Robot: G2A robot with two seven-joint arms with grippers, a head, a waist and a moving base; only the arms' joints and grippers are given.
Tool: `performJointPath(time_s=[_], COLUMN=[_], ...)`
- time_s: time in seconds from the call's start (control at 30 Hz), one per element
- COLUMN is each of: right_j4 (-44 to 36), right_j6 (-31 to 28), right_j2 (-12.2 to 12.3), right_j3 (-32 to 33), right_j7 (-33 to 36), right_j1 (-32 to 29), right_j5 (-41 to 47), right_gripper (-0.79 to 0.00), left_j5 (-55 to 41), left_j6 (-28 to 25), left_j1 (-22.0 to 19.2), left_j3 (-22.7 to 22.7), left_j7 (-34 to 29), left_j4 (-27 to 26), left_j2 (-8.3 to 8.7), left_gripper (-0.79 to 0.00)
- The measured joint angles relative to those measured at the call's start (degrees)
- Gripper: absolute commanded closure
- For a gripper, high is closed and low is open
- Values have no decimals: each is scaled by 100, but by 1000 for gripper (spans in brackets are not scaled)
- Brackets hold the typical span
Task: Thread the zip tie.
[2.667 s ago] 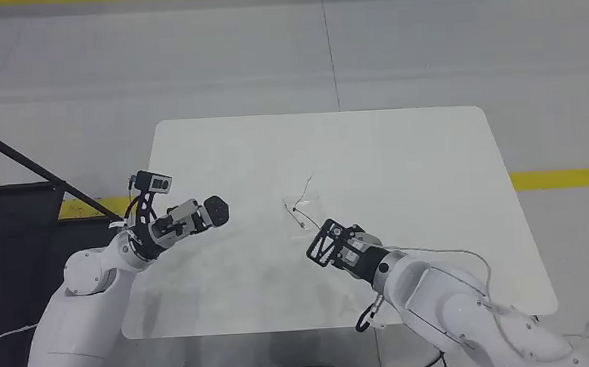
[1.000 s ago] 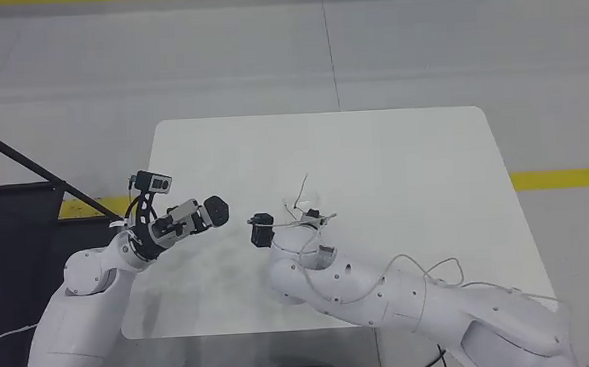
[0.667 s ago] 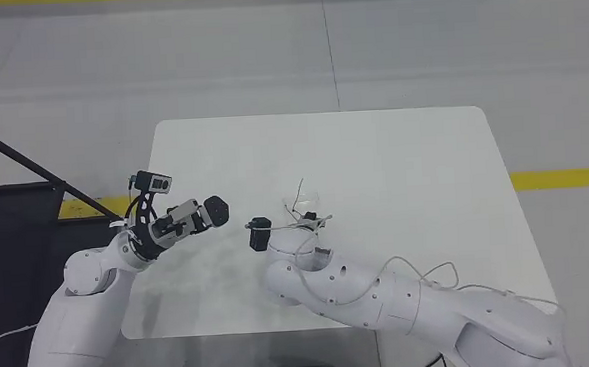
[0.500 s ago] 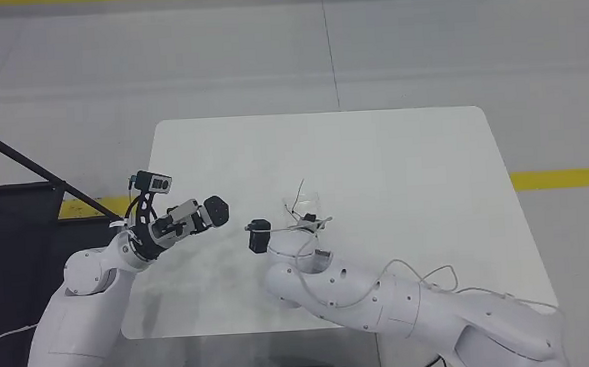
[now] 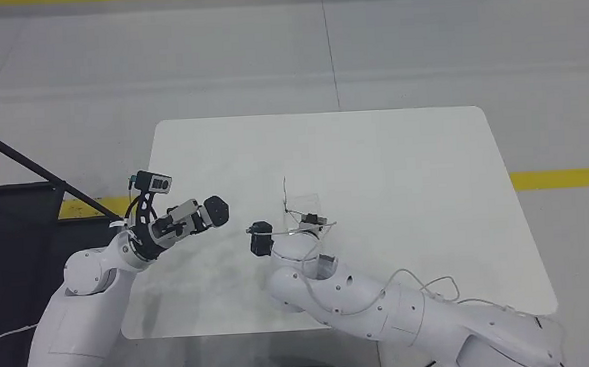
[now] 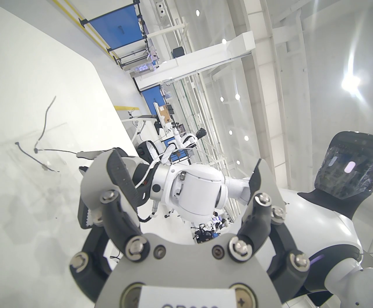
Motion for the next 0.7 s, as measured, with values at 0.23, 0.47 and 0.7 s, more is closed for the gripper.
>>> performJointPath(time_s=[0.23,0.47,0.7], right_j4=[-200,-535,-715], right_j6=[-211,-501,-588], right_j2=[15,-7,-90], right_j3=[321,743,1010], right_j7=[0,0,0], right_j1=[-342,-777,-1145], right_j5=[-442,-1026,-1509], right_gripper=[-336,-311,-305], left_j5=[0,0,0], left_j6=[0,0,0], left_j1=[0,0,0], left_j3=[0,0,0], left_j7=[0,0,0], left_j4=[0,0,0], left_j2=[0,0,0], left_gripper=[-785,-785,-785])
